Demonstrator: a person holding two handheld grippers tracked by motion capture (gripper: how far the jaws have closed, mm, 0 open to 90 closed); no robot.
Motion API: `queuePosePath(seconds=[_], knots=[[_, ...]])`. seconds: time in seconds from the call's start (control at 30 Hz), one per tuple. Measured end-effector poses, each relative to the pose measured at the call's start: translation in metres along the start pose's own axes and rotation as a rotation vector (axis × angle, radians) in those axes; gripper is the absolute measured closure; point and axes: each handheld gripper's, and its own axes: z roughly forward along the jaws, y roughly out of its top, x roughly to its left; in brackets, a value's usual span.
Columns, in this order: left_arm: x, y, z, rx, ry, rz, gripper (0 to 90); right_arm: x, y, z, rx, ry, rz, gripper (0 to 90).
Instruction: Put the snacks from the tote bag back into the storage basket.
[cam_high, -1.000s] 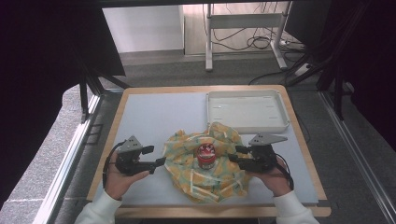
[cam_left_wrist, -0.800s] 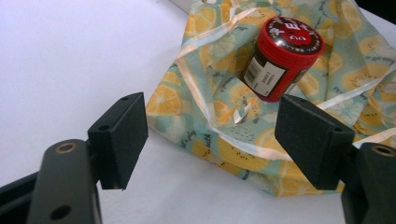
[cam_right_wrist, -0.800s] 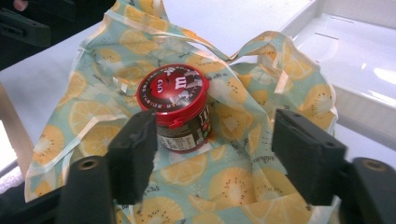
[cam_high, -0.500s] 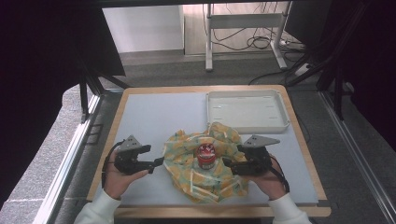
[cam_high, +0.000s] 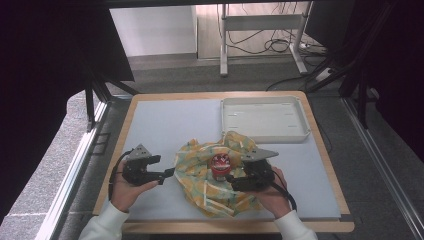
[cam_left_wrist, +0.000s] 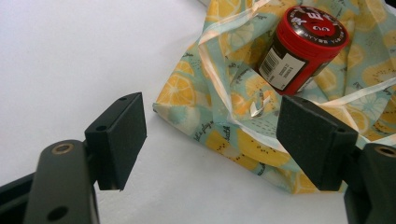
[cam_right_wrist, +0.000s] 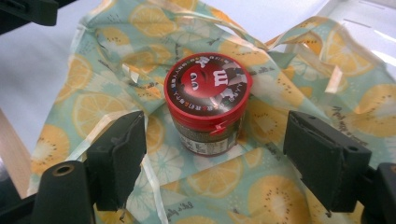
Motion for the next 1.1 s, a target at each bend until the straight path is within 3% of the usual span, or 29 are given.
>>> queuePosePath(seconds=[0.5,1.1], knots=[[-0.002,-0.002,0.003,0.021,-0.011,0.001,24.0,0.011,0.011,0.027,0.045,-0.008,0.027,16.8],[-0.004,-0.003,0.005,0.037,-0.021,0.009,23.8,0.019,0.013,0.071,0.139,-0.091,0.074,15.1]])
